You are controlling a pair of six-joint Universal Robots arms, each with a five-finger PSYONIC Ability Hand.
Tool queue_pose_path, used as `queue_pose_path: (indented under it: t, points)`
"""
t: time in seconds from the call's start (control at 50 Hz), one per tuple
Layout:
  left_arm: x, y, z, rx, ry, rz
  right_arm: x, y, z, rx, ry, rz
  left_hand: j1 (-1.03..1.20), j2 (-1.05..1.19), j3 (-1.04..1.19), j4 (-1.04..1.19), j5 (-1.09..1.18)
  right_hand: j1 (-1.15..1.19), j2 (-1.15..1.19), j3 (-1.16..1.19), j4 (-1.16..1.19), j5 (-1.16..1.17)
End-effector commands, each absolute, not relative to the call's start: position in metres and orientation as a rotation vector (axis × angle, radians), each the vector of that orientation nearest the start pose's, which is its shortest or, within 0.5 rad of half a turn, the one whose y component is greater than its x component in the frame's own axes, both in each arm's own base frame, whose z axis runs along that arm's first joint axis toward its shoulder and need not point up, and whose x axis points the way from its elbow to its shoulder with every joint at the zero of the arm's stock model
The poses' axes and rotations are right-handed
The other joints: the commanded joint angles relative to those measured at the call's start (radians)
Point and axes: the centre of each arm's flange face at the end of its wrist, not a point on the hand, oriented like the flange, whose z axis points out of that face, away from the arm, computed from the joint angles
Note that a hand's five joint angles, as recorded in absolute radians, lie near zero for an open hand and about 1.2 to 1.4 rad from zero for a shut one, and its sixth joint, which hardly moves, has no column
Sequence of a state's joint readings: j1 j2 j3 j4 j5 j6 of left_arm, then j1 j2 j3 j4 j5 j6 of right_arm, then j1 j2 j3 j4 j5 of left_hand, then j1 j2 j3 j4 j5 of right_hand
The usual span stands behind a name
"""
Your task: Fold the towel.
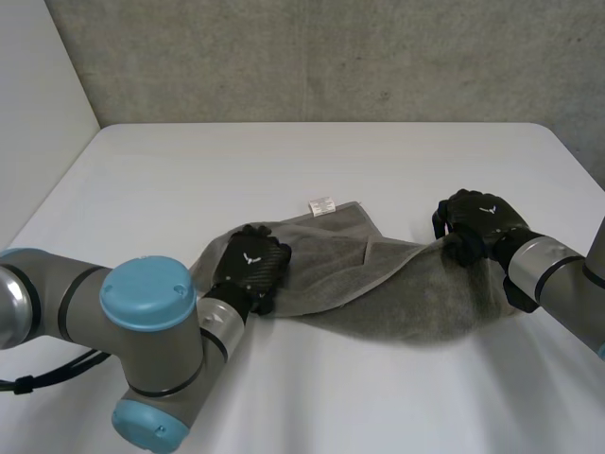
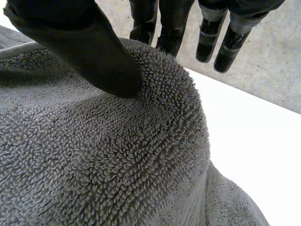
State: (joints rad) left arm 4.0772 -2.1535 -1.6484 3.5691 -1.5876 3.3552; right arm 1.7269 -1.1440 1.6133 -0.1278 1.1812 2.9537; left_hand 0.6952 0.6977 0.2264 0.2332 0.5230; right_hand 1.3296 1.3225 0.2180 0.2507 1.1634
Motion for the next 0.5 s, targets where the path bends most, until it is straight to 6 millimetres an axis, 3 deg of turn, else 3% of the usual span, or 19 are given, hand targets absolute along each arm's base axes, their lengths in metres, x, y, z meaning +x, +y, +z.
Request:
queue_pose_path:
  t: [0.02,0.08,0.26,0.32,0.36,0.38,0.44,0.46,0.48,0.5]
  points:
    - [-0.315,-0.244,0.128,0.999,2.39,-2.104,0.218,-0.306,0.169,-0.729,2.223,-1.606,0.514,0.512,-0.052,-0.059,0.512,0.067,0.074,-0.044,-0.076,0.058]
    - [-0.307,-0.255,0.13,0.963,2.384,-2.1,0.218,-0.302,0.176,-0.737,2.219,-1.601,0.701,0.698,-0.052,-0.059,0.699,0.067,0.074,-0.044,-0.076,0.058]
    - [-0.299,-0.278,0.14,0.997,2.381,-2.17,0.222,-0.3,0.192,-0.761,2.178,-1.631,0.701,0.699,-0.052,-0.059,0.699,0.067,0.074,-0.044,-0.076,0.058]
    - [-0.299,-0.287,0.157,0.999,2.342,-2.238,0.226,-0.302,0.198,-0.775,2.156,-1.648,0.701,0.699,-0.052,-0.059,0.699,0.067,0.074,-0.044,-0.076,0.058]
    - [-0.296,-0.298,0.185,0.967,2.253,-2.331,0.235,-0.303,0.212,-0.812,2.091,-1.669,0.701,0.699,-0.052,-0.059,0.699,0.067,0.074,-0.044,-0.076,0.058]
    - [-0.296,-0.298,0.186,0.967,2.253,-2.332,0.235,-0.303,0.213,-0.812,2.091,-1.669,0.701,0.699,-0.052,-0.059,0.699,0.067,0.074,-0.044,-0.076,0.058]
    - [-0.298,-0.322,0.242,0.882,2.043,-2.539,0.25,-0.321,0.262,-0.872,1.889,-1.83,0.701,0.699,-0.052,-0.059,0.699,0.067,0.074,-0.044,-0.076,0.058]
    - [-0.298,-0.322,0.242,0.882,2.042,-2.54,0.253,-0.327,0.284,-0.883,1.814,-1.901,0.701,0.699,-0.052,-0.059,0.699,0.067,0.074,-0.044,-0.076,0.058]
    - [-0.298,-0.33,0.263,0.847,1.962,-2.608,0.253,-0.327,0.284,-0.883,1.813,-1.901,0.701,0.699,-0.052,-0.059,0.699,0.067,0.074,-0.044,-0.076,0.058]
    - [-0.298,-0.335,0.281,0.825,1.893,-2.659,0.256,-0.332,0.305,-0.88,1.742,-1.967,0.701,0.699,-0.052,-0.059,0.699,0.067,0.074,-0.044,-0.076,0.058]
